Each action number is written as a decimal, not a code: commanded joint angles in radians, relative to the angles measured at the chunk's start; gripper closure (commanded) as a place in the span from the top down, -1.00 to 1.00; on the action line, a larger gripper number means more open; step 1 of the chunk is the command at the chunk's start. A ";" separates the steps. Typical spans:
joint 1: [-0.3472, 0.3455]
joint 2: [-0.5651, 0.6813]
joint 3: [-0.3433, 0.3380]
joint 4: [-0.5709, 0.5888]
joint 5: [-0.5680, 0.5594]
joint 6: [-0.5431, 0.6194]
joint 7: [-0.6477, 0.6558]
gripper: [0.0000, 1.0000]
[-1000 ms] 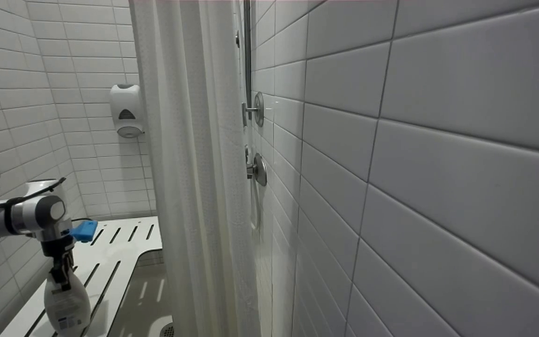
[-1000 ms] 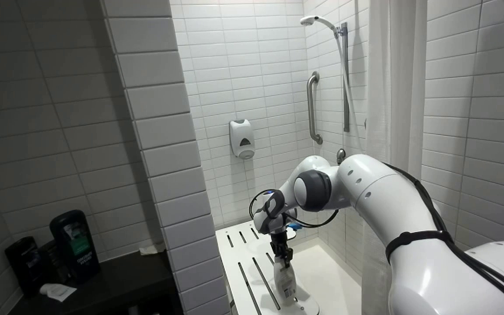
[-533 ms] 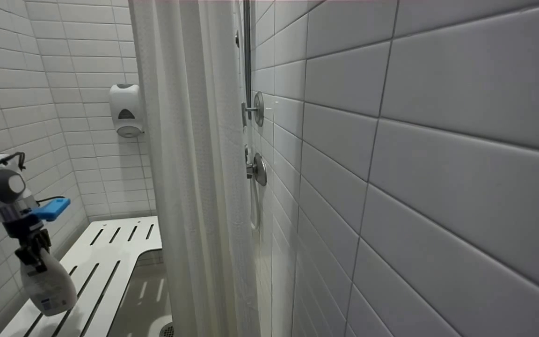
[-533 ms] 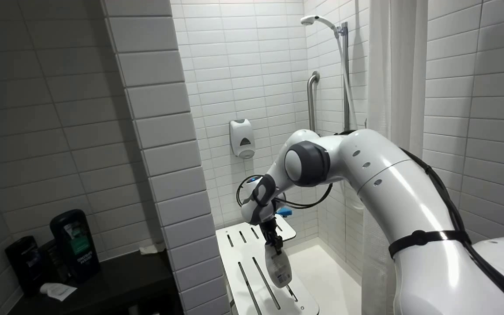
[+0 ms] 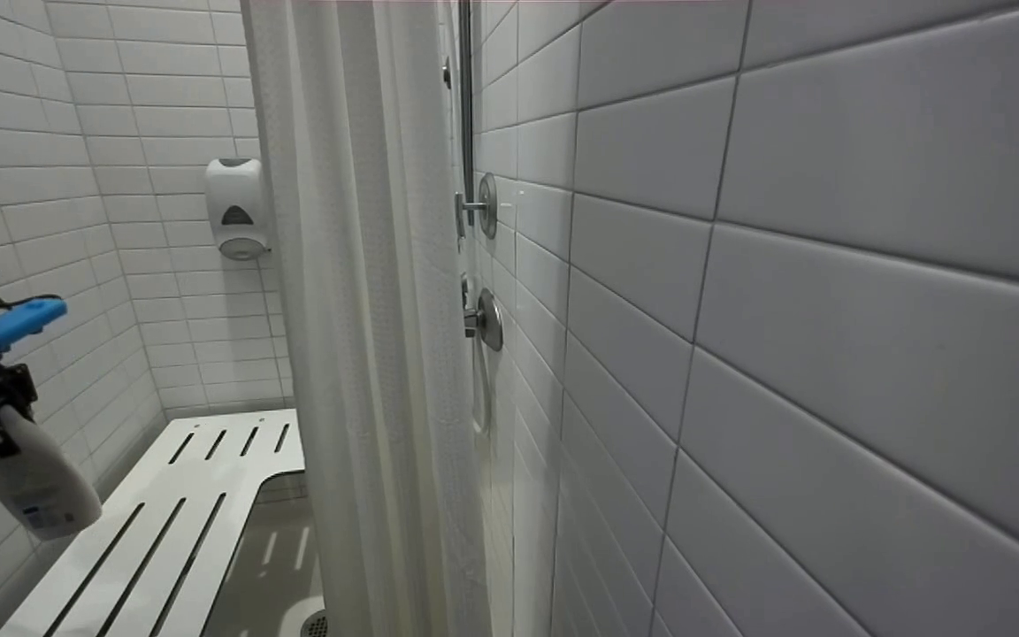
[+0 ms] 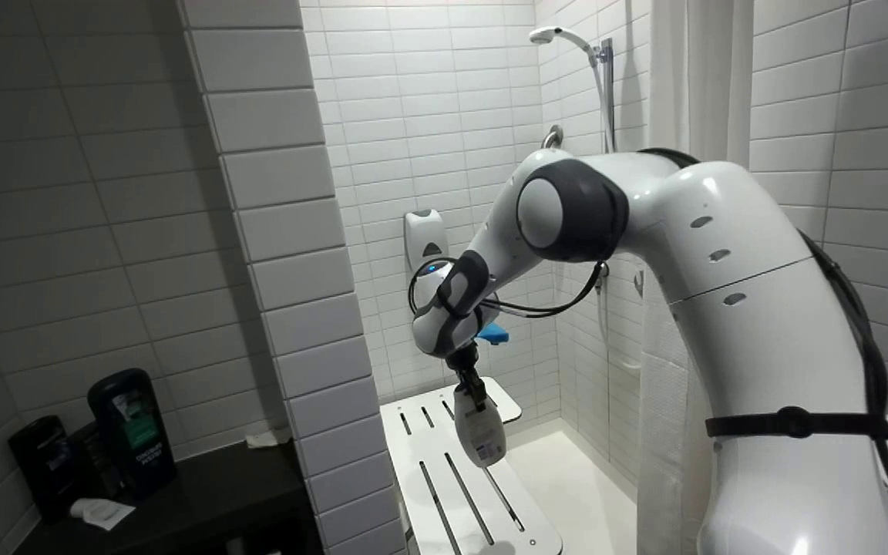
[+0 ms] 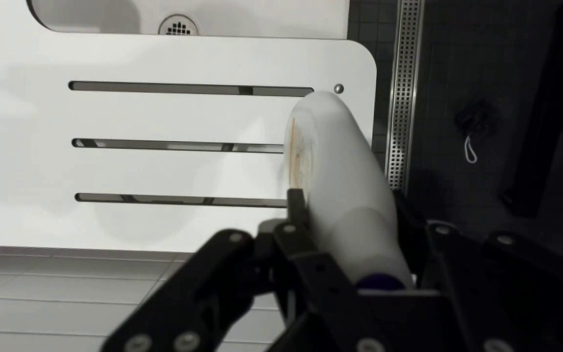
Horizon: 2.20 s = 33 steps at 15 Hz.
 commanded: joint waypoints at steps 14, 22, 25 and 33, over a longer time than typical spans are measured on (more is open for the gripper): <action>0.032 -0.478 0.078 -0.425 -0.026 -0.006 0.173 -0.63; 0.048 -0.583 0.100 -0.406 -0.012 -0.035 0.174 -0.63; 0.060 -0.666 0.111 -0.430 -0.016 -0.033 0.186 -0.63; 0.098 -0.843 0.109 -0.497 -0.002 -0.072 0.208 -0.63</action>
